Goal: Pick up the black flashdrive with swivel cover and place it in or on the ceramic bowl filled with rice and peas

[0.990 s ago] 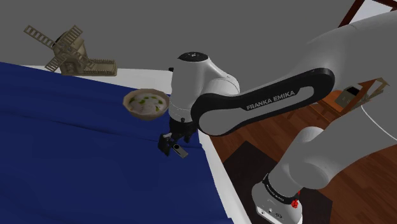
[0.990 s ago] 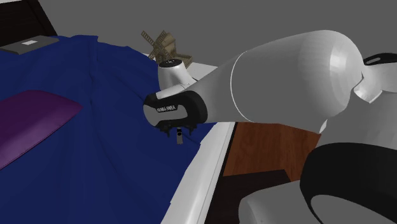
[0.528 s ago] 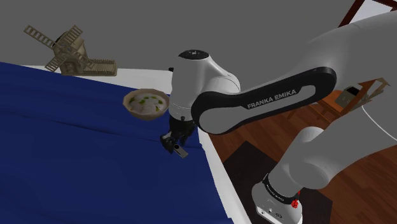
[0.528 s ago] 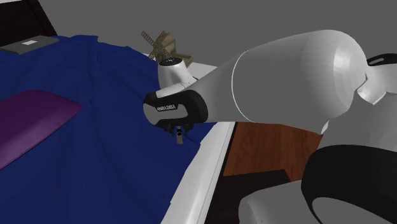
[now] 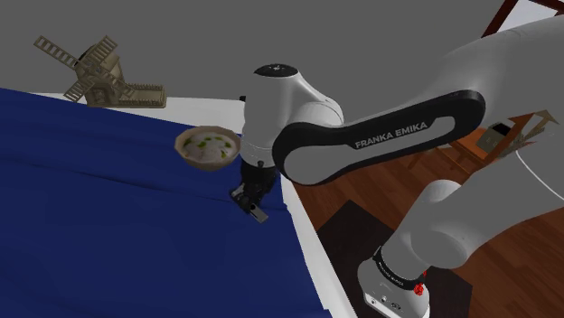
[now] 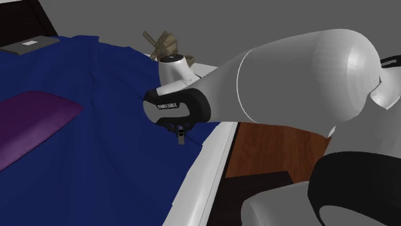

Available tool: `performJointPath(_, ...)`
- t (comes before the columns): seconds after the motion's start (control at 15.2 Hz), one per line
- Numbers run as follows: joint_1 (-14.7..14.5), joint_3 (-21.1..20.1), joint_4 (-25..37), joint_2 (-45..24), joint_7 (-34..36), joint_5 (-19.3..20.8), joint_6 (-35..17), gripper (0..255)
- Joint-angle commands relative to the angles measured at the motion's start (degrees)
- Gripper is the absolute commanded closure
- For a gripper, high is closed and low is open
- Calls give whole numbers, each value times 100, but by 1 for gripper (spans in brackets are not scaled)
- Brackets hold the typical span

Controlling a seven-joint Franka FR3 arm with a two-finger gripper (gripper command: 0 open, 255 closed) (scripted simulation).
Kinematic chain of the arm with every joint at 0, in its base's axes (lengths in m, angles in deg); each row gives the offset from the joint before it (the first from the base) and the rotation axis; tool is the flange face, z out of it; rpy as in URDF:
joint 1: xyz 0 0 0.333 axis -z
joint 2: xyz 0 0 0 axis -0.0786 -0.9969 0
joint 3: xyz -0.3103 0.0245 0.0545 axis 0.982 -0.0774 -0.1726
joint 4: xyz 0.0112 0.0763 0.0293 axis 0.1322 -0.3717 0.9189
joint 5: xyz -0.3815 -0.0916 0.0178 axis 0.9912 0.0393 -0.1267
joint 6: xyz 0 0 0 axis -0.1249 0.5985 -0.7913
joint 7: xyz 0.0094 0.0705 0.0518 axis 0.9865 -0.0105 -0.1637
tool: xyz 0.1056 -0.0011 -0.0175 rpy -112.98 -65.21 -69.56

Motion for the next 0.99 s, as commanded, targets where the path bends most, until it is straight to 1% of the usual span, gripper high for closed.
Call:
performJointPath(0.0, -12, 34, 90, 83, -22, -19, 179, 255)
performJointPath(0.92, -20, 254, 873, 472, -96, -28, 1337, 255)
